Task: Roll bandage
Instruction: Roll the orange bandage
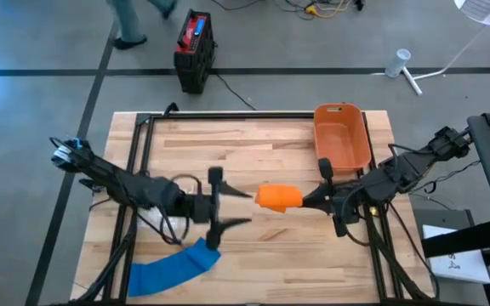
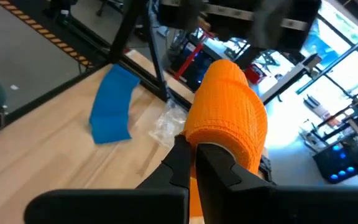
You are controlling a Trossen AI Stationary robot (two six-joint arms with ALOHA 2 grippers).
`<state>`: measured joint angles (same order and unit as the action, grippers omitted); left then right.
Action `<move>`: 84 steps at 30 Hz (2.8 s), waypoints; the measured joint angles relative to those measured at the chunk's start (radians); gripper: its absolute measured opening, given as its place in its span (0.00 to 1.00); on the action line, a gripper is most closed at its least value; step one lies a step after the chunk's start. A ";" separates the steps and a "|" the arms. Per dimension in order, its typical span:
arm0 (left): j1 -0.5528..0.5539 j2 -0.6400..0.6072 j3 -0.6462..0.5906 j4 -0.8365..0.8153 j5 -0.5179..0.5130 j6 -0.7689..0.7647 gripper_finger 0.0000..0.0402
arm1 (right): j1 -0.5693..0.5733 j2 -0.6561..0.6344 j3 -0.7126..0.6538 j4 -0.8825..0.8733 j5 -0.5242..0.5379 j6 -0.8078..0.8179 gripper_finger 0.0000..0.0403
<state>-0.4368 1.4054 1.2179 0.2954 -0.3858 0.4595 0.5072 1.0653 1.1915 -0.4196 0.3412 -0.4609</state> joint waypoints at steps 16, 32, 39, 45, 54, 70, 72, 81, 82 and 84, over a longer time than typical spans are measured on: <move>0.019 0.184 0.211 -0.194 -0.155 0.035 0.64 | -0.017 0.012 -0.006 0.006 -0.002 0.090 0.01; 0.091 0.269 0.552 -0.749 0.011 -0.279 0.55 | -0.024 0.042 -0.007 -0.011 0.056 -0.070 0.01; 0.122 0.286 0.541 -0.802 0.002 -0.303 0.51 | -0.024 0.079 -0.009 -0.030 0.152 -0.082 0.00; 0.124 0.287 0.541 -0.914 -0.036 -0.378 0.45 | -0.023 0.056 -0.009 -0.062 0.156 -0.042 0.00; 0.123 0.282 0.539 -0.995 -0.124 -0.443 0.30 | -0.022 0.035 -0.009 -0.090 0.163 -0.027 0.00; 0.117 0.290 0.535 -0.917 -0.127 -0.435 0.31 | -0.020 0.037 -0.018 -0.102 0.131 0.016 0.00; 0.117 0.294 0.534 -0.915 -0.126 -0.423 0.33 | -0.019 0.034 -0.018 -0.099 0.104 0.030 0.00; 0.055 0.302 0.533 -0.818 -0.257 -0.116 0.48 | -0.018 0.032 0.002 -0.090 0.100 0.171 0.00; 0.044 0.302 0.533 -0.799 -0.286 -0.085 0.51 | -0.018 0.031 0.005 -0.091 0.099 0.195 0.00; 0.033 0.302 0.533 -0.771 -0.313 -0.040 0.56 | -0.018 0.031 0.010 -0.091 0.095 0.241 0.00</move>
<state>-0.4038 1.7069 1.7512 -0.4758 -0.6989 0.4191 0.4889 1.0966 1.2017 -0.5106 0.4362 -0.2194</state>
